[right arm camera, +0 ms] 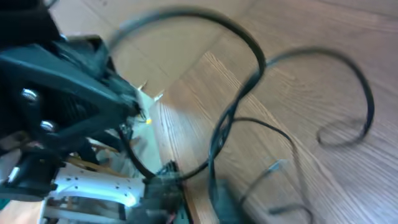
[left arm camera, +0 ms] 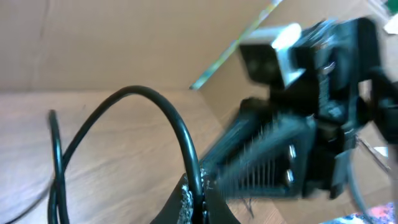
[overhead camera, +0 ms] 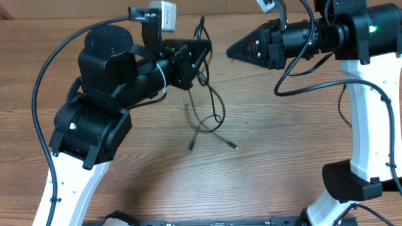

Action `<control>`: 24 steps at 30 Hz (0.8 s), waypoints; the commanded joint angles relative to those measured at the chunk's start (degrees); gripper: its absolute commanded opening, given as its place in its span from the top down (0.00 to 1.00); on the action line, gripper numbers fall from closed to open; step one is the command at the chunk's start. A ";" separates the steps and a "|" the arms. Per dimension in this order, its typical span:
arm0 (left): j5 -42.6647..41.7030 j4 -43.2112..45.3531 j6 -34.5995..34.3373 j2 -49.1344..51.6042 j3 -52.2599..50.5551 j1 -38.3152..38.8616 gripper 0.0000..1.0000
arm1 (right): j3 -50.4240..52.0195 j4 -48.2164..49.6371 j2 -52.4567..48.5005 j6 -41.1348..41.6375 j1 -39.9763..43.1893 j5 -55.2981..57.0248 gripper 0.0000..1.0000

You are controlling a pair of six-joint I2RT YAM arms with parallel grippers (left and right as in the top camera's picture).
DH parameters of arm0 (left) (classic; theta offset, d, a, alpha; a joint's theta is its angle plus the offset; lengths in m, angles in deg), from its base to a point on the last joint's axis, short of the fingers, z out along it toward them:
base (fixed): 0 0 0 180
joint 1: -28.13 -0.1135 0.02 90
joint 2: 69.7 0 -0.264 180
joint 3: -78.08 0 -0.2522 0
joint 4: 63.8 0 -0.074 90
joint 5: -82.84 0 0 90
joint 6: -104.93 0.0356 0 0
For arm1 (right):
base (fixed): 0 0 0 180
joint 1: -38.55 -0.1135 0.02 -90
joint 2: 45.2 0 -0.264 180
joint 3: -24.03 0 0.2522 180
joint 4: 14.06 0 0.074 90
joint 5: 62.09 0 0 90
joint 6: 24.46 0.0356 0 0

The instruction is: Untangle cables

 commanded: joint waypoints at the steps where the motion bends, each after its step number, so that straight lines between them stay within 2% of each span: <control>1: -4.46 4.83 -0.66 -0.37 0.94 0.39 0.96 | 0.20 -1.11 -0.22 -0.33 -0.15 2.10 0.35; 3: -4.46 6.27 -3.56 -0.37 0.94 0.39 0.96 | 0.20 -1.53 -0.22 -0.31 -1.36 4.20 0.25; 6: -5.16 7.08 -3.85 -0.37 0.94 0.44 0.96 | 0.22 -1.42 -0.22 -0.31 -4.31 8.13 0.18; 10: -6.23 7.98 -6.67 -0.37 0.94 0.44 0.96 | 0.26 -0.09 -0.24 -0.28 -7.41 10.69 0.18; 17: -12.35 10.62 -6.62 -0.37 0.94 0.44 0.96 | 0.26 1.22 -0.24 0.26 -8.55 12.55 0.23; 21: -12.92 11.54 -6.88 -0.37 0.94 0.44 0.96 | 0.26 1.38 -0.24 0.42 -8.57 12.52 0.39; 24: -12.87 12.92 -7.23 -0.37 0.94 0.44 0.96 | 0.26 1.31 -0.24 0.42 -8.55 12.55 0.74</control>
